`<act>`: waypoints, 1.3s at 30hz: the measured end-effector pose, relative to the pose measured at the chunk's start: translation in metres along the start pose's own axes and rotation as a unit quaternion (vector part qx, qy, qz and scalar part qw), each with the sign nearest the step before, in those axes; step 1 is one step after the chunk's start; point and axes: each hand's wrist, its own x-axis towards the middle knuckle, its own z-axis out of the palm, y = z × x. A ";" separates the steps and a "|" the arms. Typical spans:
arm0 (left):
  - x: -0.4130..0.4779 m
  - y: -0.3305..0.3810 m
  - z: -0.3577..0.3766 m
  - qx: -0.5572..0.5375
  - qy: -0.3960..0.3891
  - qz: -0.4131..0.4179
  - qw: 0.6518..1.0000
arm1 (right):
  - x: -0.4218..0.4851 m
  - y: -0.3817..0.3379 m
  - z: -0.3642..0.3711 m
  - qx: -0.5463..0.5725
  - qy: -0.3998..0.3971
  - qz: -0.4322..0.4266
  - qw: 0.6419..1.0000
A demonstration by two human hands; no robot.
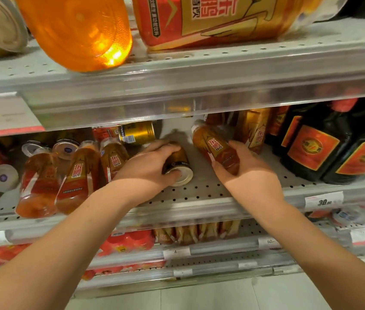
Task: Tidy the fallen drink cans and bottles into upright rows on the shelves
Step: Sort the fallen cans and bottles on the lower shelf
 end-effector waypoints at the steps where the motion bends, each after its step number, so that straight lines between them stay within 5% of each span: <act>1: 0.001 0.003 0.002 -0.021 0.000 0.001 1.000 | -0.001 0.002 -0.003 -0.013 0.002 0.002 1.000; 10: 0.001 0.020 0.012 -0.119 -0.006 -0.013 0.993 | -0.013 0.001 -0.012 -0.110 0.045 0.017 0.993; 13: -0.002 0.026 0.010 -0.136 -0.039 -0.062 0.988 | -0.016 -0.002 -0.011 -0.093 0.057 0.009 0.994; 18: 0.009 0.054 0.012 -0.111 0.050 -0.166 0.979 | -0.036 -0.022 -0.015 0.008 0.111 -0.075 0.991; 22: 0.016 0.060 0.015 -0.030 0.041 -0.217 0.975 | -0.060 -0.039 -0.003 0.111 0.030 -0.110 0.987; 26: 0.004 0.060 0.010 -0.130 0.025 -0.237 0.962 | -0.068 -0.037 0.012 0.168 -0.057 -0.054 0.983; 31: -0.047 0.053 -0.004 -0.274 0.123 -0.154 0.941 | -0.067 -0.058 0.017 0.267 -0.090 -0.050 0.958; 39: -0.139 -0.043 -0.066 -0.310 0.213 -0.197 0.905 | -0.099 -0.159 0.063 0.192 -0.122 -0.186 0.956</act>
